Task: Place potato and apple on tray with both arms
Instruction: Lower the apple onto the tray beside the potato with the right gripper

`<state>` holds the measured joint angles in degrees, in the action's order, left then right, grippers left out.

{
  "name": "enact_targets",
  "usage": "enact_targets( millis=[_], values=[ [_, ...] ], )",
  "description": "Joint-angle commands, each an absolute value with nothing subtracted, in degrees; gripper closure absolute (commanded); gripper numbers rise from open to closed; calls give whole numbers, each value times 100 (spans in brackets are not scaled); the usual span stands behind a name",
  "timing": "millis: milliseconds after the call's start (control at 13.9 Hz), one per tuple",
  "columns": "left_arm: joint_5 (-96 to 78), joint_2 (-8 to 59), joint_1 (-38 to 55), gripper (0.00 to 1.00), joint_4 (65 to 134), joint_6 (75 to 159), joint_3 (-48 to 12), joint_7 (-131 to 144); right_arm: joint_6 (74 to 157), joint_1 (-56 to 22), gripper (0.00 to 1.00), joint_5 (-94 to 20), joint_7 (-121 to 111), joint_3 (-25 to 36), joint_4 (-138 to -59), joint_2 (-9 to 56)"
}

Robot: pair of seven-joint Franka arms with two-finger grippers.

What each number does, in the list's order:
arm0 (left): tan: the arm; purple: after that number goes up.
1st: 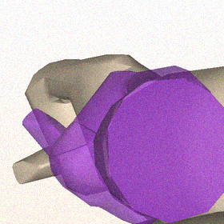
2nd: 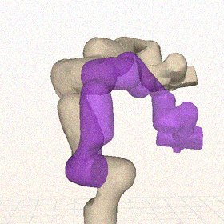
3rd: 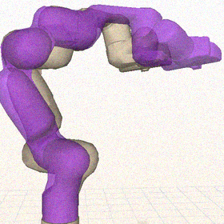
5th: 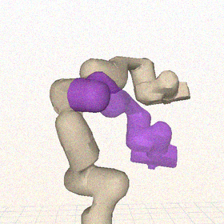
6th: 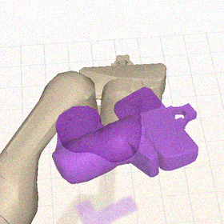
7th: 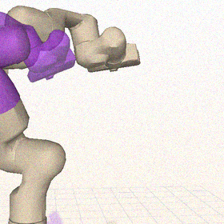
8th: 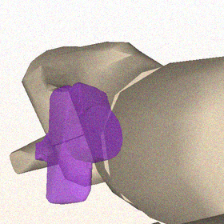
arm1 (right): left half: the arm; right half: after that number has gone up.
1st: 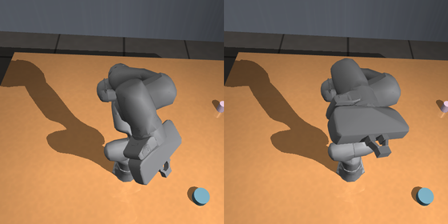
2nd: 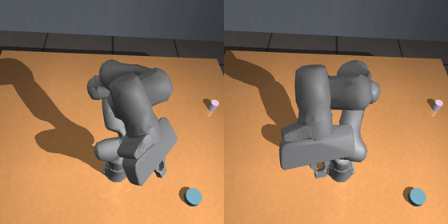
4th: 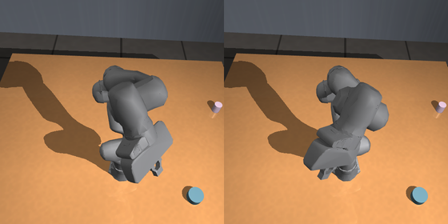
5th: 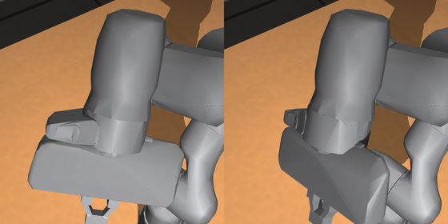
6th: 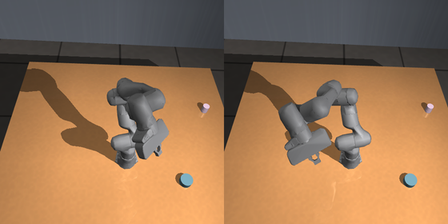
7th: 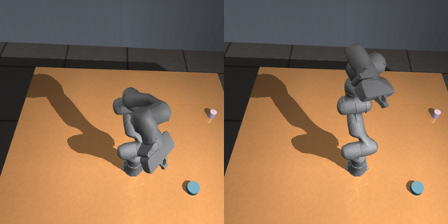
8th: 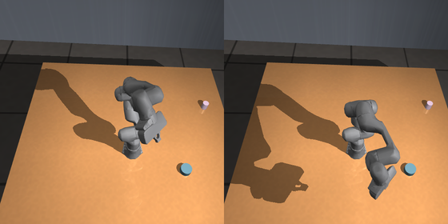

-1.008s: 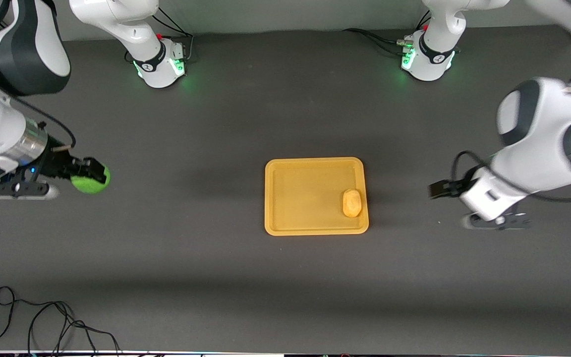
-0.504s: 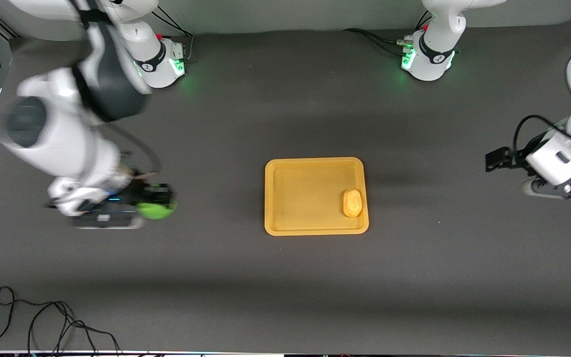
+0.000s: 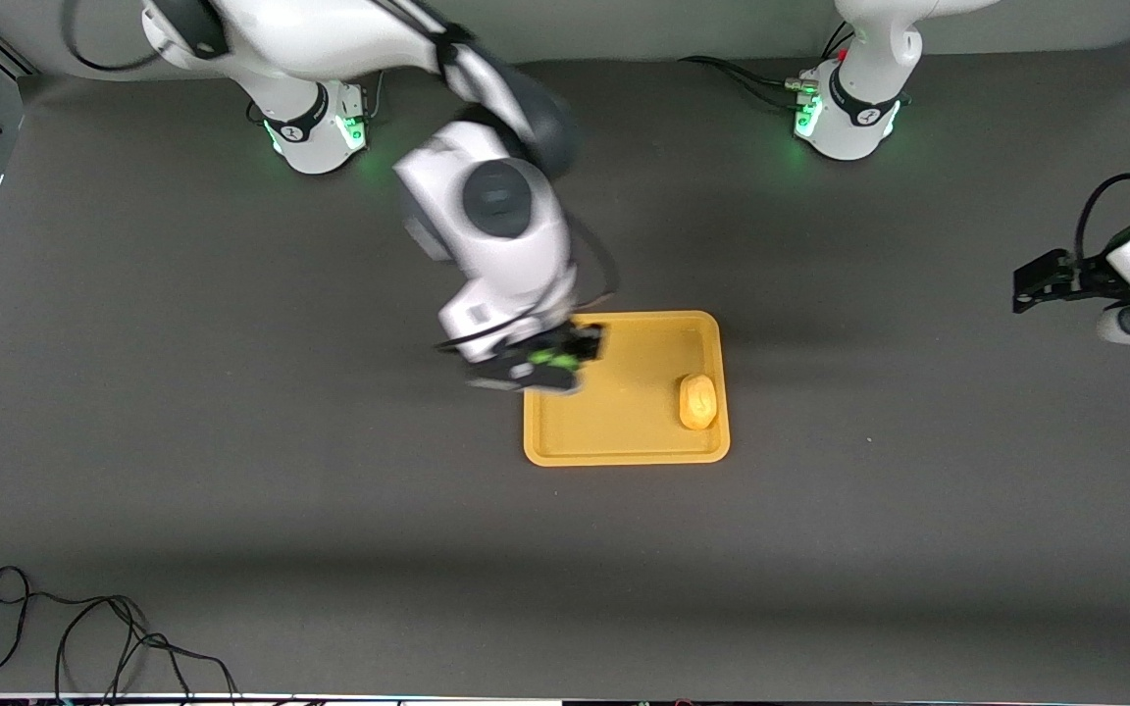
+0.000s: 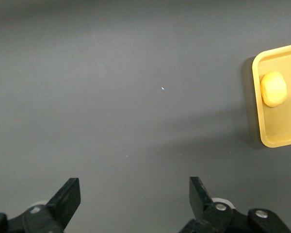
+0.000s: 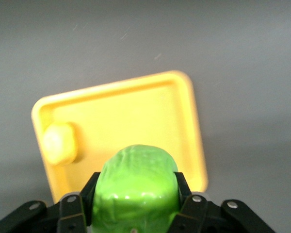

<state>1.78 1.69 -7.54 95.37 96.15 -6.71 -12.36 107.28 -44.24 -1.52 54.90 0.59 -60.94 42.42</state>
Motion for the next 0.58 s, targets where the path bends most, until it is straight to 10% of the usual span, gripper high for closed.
enact_targets(
  millis=[0, 504],
  values=[
    [193, 220, -887, 0, 9352, 9483, -721, -1781, 11177, -4824, 52, -10, 6019, 167, -5405, 5148],
    [88, 229, -958, 0, 9387, 9325, -721, -1442, 12004, -4922, 51, 387, 6020, 158, -5458, 6169]
  ],
)
